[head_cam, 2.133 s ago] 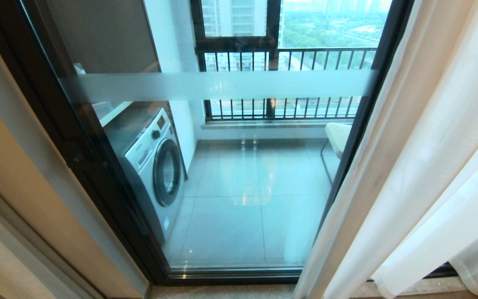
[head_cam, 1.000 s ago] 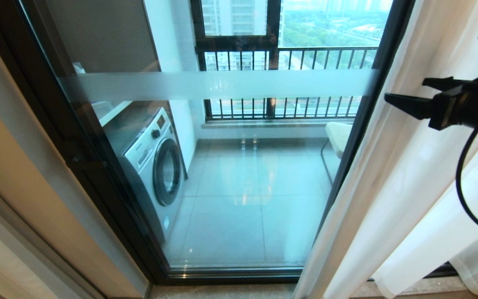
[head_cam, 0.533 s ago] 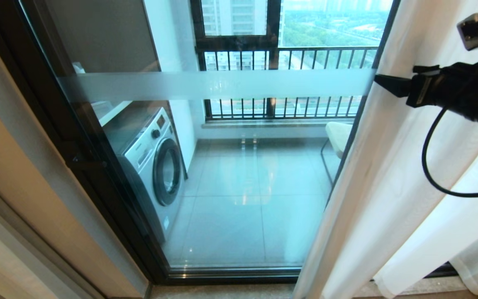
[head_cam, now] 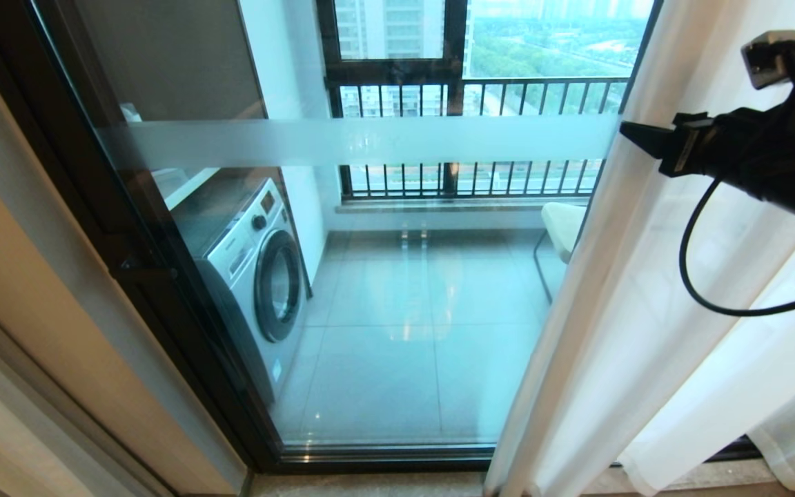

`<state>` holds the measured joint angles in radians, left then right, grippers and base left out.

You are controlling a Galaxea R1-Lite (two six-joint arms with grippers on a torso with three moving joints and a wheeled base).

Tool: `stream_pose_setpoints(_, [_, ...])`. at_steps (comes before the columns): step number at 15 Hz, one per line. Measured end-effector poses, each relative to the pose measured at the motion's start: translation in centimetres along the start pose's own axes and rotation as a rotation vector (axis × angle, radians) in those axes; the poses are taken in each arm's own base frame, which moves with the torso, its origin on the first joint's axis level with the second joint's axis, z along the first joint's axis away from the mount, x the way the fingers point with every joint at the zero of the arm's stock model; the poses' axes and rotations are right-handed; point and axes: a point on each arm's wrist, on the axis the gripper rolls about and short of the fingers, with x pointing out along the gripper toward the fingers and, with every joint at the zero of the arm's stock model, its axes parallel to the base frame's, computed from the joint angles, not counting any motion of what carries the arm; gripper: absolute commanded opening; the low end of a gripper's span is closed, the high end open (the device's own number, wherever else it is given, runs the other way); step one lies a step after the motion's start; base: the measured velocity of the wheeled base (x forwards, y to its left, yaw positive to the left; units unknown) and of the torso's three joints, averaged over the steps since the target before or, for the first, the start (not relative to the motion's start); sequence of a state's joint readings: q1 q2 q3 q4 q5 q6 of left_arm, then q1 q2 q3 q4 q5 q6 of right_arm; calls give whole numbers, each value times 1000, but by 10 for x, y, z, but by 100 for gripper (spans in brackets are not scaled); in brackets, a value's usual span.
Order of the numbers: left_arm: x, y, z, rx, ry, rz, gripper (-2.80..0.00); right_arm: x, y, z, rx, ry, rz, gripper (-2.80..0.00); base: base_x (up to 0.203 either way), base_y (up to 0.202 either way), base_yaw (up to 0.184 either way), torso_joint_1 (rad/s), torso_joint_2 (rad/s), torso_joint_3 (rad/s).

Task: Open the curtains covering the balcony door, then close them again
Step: Pull the inner curtains open on both sides

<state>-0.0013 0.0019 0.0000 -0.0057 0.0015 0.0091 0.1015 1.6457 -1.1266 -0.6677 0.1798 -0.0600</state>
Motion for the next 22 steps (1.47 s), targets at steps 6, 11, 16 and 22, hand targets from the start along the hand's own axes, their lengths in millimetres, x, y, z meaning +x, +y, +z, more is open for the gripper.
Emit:
stream_pose_setpoints(6, [0, 0, 0, 0, 0, 0, -280, -2, 1, 2, -12, -70, -1, -280, 0, 0, 0, 0, 0, 0])
stream_pose_setpoints(11, [0, 0, 0, 0, 0, -1, -280, -10, 2, 9, 22, -97, -2, -280, 0, 0, 0, 0, 0, 0])
stream_pose_setpoints(16, [0, 0, 0, 0, 0, 0, -280, -29, 4, 23, 38, -202, -4, -280, 0, 0, 0, 0, 0, 0])
stream_pose_setpoints(22, [0, 0, 0, 0, 0, -1, -280, -47, 7, 32, 35, -278, -34, -280, 0, 0, 0, 0, 0, 0])
